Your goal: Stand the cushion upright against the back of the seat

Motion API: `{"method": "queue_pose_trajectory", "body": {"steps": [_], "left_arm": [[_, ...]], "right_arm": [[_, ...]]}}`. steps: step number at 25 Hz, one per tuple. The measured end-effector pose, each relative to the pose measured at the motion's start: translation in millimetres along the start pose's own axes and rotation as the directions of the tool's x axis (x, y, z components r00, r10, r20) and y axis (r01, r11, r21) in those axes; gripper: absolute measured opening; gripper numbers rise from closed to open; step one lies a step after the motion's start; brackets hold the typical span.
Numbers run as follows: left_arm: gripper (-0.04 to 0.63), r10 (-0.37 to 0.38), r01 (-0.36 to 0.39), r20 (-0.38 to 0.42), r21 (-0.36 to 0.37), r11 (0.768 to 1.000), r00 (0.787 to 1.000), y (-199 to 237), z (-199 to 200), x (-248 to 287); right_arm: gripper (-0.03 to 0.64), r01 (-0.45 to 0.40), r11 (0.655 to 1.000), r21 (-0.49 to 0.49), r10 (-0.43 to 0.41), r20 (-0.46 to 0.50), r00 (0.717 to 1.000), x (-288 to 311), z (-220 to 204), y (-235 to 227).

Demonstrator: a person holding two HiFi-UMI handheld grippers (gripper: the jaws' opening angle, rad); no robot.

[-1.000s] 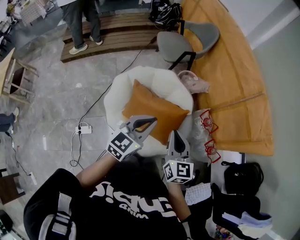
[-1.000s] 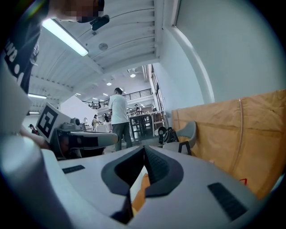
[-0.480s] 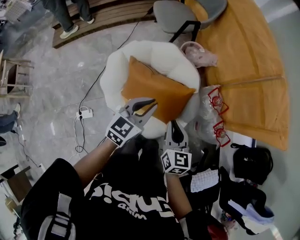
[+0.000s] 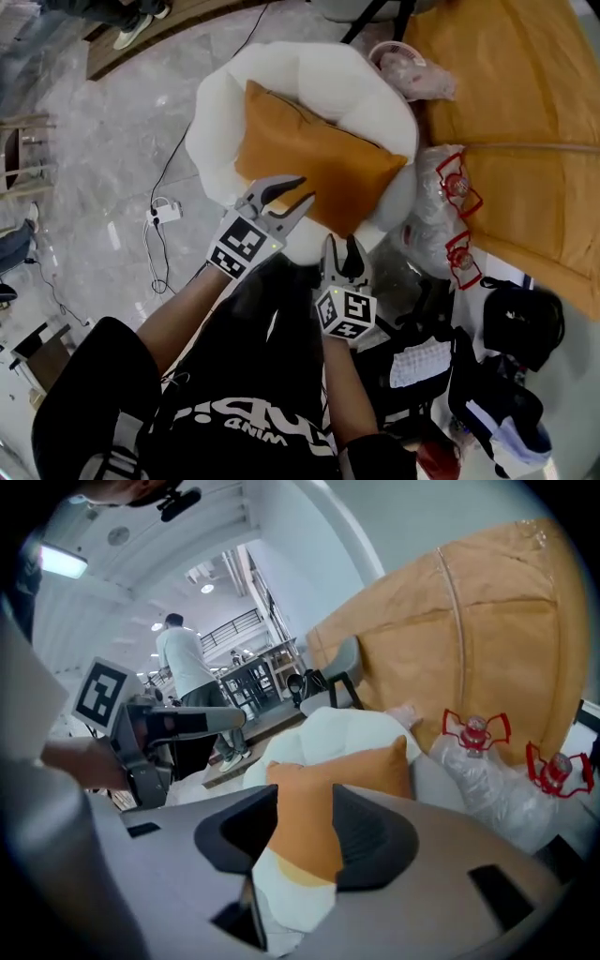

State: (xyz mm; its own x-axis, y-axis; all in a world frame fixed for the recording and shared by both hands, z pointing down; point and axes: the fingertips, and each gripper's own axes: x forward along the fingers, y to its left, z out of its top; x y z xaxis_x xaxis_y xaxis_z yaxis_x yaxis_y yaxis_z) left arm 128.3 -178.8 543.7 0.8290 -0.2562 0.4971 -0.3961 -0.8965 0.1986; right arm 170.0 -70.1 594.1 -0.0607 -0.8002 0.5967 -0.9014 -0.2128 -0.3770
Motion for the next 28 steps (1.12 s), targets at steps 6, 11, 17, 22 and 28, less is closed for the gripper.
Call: {"method": "queue_pose_trajectory", "body": {"steps": [6, 11, 17, 22, 28], "left_arm": [[0.115, -0.006, 0.007, -0.06, 0.021, 1.0, 0.998, 14.3, -57.7, 54.2], [0.158, -0.014, 0.028, -0.144, 0.097, 0.995, 0.99, 25.7, -110.1, 104.8], [0.195, 0.013, 0.026, -0.234, 0.164, 0.986, 0.972, 45.1, -156.8, 158.0], [0.225, 0.061, -0.006, -0.237, 0.229, 0.973, 0.97, 55.6, -177.1, 184.8], [0.225, 0.103, -0.038, -0.214, 0.289, 0.957, 0.971, 58.8, -188.3, 196.3]], "right_arm": [[0.169, 0.088, 0.995, 0.047, -0.084, -0.087, 0.993, 50.3, -76.4, -35.8], [0.169, 0.181, 0.981, 0.074, -0.169, -0.145, 0.975, 97.5, -127.0, -70.8], [0.169, 0.277, 0.955, 0.106, -0.248, -0.229, 0.941, 130.8, -183.7, -119.2], [0.17, 0.31, 0.944, 0.114, -0.268, -0.287, 0.92, 156.5, -217.5, -143.1], [0.178, 0.315, 0.942, 0.111, -0.272, -0.295, 0.916, 182.4, -228.5, -154.5]]}}
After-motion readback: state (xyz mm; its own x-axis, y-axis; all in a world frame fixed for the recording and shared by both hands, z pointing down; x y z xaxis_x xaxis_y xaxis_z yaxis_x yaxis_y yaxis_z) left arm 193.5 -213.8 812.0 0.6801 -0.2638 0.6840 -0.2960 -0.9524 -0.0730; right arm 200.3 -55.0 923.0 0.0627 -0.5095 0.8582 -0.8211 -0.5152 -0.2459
